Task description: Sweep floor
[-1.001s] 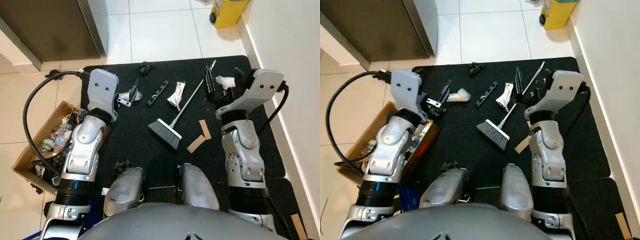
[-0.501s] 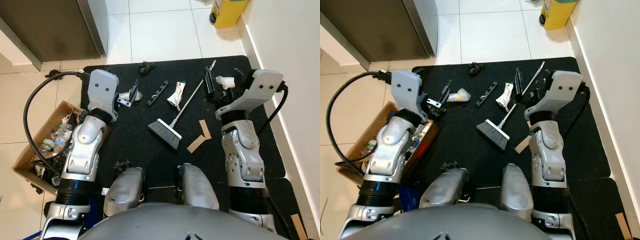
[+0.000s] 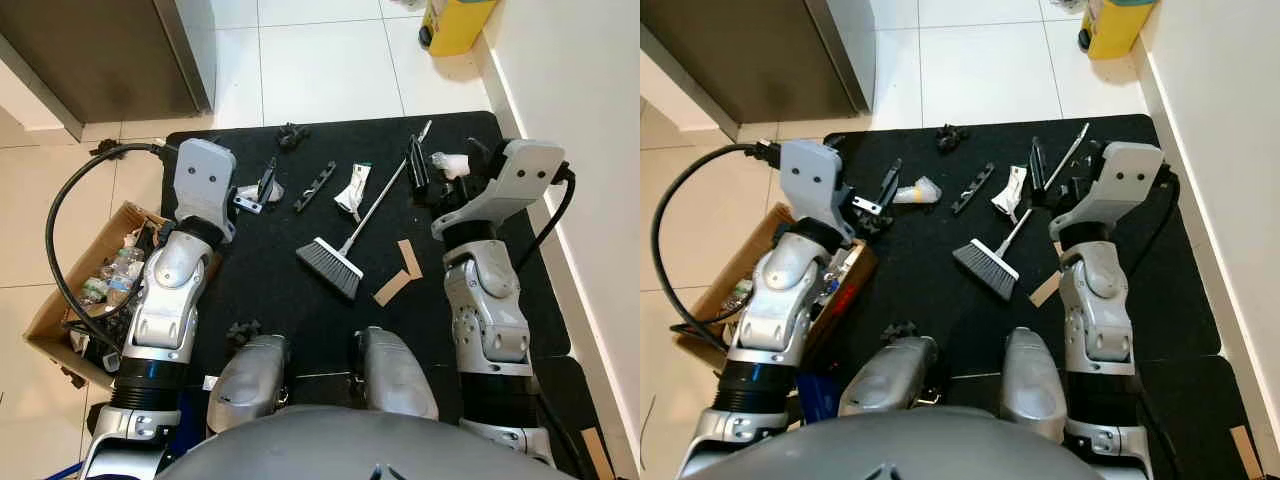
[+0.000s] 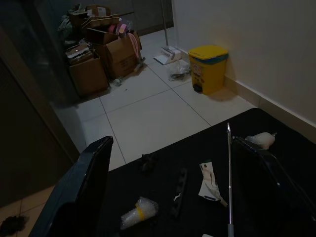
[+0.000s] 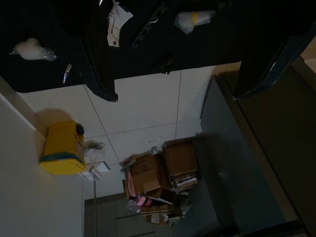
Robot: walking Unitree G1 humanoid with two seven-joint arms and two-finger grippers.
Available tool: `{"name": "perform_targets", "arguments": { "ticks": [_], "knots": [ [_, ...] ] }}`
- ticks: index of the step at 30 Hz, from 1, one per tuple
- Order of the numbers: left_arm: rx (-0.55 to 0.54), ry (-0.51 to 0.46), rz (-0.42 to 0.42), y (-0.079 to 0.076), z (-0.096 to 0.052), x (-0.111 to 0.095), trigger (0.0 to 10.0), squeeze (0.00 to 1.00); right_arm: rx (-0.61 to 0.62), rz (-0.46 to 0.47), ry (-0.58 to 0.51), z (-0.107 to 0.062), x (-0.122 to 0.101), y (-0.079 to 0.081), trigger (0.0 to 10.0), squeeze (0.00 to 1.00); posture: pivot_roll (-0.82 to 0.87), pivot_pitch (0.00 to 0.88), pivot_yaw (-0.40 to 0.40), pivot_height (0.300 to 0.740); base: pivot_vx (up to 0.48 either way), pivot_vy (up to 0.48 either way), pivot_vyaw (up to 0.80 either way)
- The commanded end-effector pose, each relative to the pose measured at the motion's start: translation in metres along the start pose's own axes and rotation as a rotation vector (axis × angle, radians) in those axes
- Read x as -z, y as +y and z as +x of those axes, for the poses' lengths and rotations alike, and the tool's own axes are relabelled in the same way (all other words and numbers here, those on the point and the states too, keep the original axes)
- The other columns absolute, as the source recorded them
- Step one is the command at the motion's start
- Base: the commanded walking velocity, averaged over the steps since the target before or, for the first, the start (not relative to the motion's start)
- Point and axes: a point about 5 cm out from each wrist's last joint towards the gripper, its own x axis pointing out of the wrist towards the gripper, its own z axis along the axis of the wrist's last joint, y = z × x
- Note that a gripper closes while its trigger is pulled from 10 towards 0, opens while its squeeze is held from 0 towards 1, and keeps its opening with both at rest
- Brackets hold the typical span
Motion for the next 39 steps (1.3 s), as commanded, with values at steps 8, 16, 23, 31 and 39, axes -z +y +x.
{"name": "perform_targets", "arguments": {
  "ticks": [8,16,23,31,39],
  "knots": [
    [0.0,0.016,-0.005,-0.0007,-0.0005,0.0038,10.0,0.0,0.003,-0.004,0.013,0.0002,0.0031,-0.0013,10.0,0.0,0.05,0.0,-0.018,0.74,0.0,0.0,0.0],
    [0.0,0.015,-0.004,-0.0005,-0.0001,0.0032,10.0,0.0,0.003,-0.004,0.014,0.0003,0.0034,-0.0012,10.0,0.0,0.05,0.0,-0.018,0.74,0.0,0.0,0.0],
    [0.0,0.014,-0.002,-0.0008,0.0,0.0029,10.0,0.0,0.003,-0.003,0.014,0.0,0.0036,-0.0012,10.0,0.0,0.05,0.0,-0.017,0.74,0.0,0.0,0.0],
    [0.001,0.015,-0.002,-0.0012,0.0,0.0029,10.0,0.0,0.004,-0.002,0.015,-0.0006,0.0039,-0.0015,10.0,0.0,0.05,0.0,-0.017,0.74,0.0,0.0,0.0],
    [0.0,0.015,-0.003,-0.0012,-0.0001,0.0031,10.0,0.0,0.004,-0.003,0.017,-0.0009,0.0041,-0.0016,10.0,0.0,0.05,0.0,-0.017,0.74,0.0,0.0,0.0]
  ]
}}
